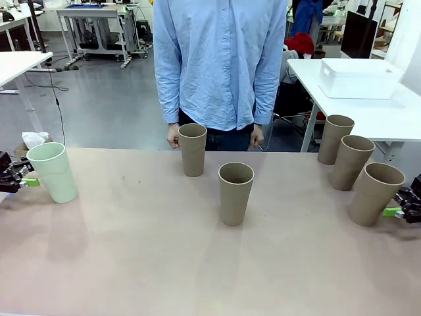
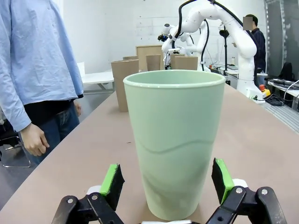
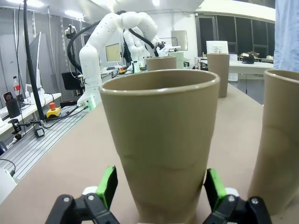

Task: Stack the cups and store them in the basket.
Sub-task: Pick up two Reusable plastic cups , one in each hand.

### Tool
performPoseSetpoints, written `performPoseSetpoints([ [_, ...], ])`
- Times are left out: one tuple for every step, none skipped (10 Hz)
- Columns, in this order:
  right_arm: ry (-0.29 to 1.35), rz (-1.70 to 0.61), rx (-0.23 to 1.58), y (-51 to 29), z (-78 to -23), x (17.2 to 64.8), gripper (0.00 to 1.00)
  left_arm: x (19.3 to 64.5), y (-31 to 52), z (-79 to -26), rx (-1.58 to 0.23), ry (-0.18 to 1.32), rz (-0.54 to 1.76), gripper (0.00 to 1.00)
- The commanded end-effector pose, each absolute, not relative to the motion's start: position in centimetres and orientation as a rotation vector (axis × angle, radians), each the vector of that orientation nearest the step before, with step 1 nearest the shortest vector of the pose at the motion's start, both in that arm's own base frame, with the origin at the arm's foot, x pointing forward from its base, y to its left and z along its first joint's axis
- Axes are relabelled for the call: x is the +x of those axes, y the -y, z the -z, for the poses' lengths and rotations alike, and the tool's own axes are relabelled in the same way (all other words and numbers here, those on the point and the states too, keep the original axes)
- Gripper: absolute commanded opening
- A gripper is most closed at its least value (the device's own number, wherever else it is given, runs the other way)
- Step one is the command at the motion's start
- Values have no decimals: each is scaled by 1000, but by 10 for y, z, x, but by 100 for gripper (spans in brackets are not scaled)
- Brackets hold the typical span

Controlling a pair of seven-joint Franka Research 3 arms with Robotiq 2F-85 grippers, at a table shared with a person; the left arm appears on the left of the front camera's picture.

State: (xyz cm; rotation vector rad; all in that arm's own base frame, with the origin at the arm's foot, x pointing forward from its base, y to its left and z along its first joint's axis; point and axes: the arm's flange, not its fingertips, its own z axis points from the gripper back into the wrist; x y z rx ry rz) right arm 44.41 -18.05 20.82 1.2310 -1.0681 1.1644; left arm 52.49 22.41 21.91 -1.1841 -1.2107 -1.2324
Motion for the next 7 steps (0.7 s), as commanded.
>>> performPoseSetpoints([
  [1046,-1149,1245,179,-215,449,100,520,-214,-221,-1213,1188,1246,100],
  [1047,-1141,1242,178,-216,449,100,519,-209,-220,-1216,1184,1244,100],
  [1046,-1140,1240,178,-216,449,100,517,-203,-218,-1210,1181,1249,100],
  [1050,-1145,1250,176,-216,449,100,516,-198,-216,-1200,1186,1245,100],
  [1054,-1147,1252,173,-216,448,100,517,-196,-216,-1183,1206,1232,100],
  [1053,-1150,1257,170,-215,448,100,516,-192,-216,-1186,1204,1231,100],
  [1052,-1148,1264,166,-213,448,100,514,-186,-215,-1189,1201,1233,100],
])
